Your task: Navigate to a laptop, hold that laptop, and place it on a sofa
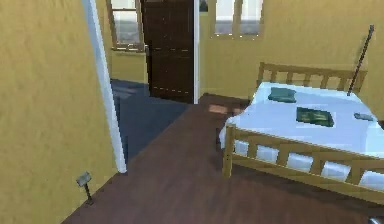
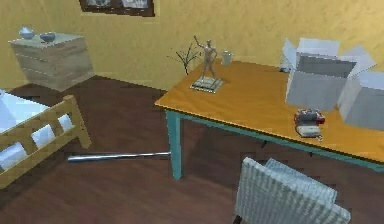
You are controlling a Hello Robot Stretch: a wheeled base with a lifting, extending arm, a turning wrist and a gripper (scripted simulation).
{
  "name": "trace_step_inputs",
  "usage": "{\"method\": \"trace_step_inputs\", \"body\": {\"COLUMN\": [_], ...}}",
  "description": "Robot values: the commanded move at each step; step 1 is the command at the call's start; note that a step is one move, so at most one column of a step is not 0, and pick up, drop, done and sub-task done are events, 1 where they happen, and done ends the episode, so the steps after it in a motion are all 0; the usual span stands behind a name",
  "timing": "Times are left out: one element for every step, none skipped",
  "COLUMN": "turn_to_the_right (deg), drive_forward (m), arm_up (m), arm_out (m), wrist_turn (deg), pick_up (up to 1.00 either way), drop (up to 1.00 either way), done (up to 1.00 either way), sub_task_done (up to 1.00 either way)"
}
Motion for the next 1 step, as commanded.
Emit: {"method": "trace_step_inputs", "body": {"turn_to_the_right": [0.0], "drive_forward": [1.00], "arm_up": [0.00], "arm_out": [0.00], "wrist_turn": [0.0], "pick_up": [0.00], "drop": [0.00], "done": [0.00], "sub_task_done": [0.00]}}
